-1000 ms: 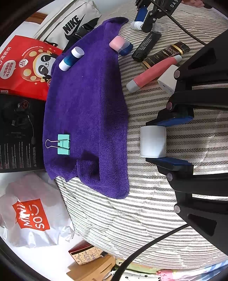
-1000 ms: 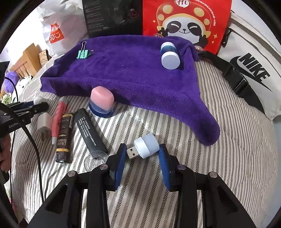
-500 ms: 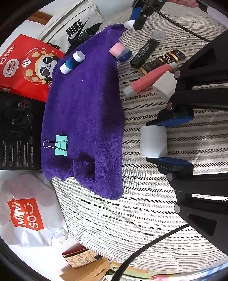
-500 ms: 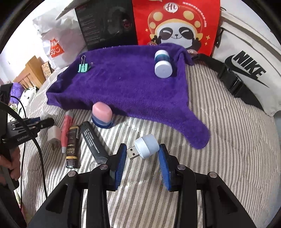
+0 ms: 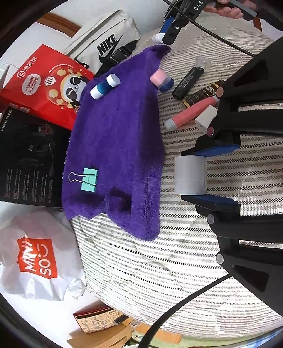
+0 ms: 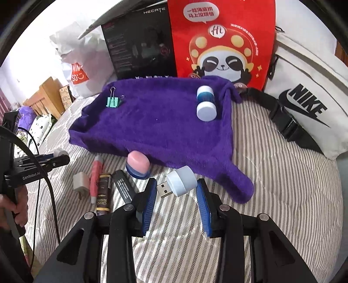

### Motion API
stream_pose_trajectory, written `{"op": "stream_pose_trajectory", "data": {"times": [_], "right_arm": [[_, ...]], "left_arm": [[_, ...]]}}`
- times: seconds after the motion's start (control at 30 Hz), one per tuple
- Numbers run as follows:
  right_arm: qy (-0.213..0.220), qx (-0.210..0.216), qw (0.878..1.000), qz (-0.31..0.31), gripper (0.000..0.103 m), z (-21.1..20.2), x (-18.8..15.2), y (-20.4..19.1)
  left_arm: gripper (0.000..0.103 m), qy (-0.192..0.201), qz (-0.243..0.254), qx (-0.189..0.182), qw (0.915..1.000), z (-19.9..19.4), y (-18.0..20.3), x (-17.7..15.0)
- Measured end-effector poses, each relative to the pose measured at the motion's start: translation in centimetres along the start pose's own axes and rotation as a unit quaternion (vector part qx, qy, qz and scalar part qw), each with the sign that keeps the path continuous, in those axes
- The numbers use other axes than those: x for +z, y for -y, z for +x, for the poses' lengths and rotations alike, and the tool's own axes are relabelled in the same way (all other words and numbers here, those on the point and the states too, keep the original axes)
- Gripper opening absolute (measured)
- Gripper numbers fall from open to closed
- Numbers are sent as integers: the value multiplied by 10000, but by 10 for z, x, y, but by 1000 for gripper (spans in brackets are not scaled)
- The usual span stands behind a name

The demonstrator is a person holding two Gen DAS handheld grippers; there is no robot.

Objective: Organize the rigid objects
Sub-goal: 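Carry the USB light onto the towel beside the deodorant and open the right gripper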

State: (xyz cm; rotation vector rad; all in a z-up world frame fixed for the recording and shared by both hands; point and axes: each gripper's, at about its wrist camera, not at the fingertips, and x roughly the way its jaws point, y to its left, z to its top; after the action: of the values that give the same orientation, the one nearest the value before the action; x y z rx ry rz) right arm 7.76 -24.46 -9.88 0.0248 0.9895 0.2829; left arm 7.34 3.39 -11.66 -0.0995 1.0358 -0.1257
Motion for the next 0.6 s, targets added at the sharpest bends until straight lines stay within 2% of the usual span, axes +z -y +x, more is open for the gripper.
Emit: {"op": "stream_pose_trajectory", "data": {"times": [0.6], "right_arm": [[133,-69,9999,-18,37,5,34,6]], "left_arm": [[29,287,23,-69,9996,-12,-7,33]]}}
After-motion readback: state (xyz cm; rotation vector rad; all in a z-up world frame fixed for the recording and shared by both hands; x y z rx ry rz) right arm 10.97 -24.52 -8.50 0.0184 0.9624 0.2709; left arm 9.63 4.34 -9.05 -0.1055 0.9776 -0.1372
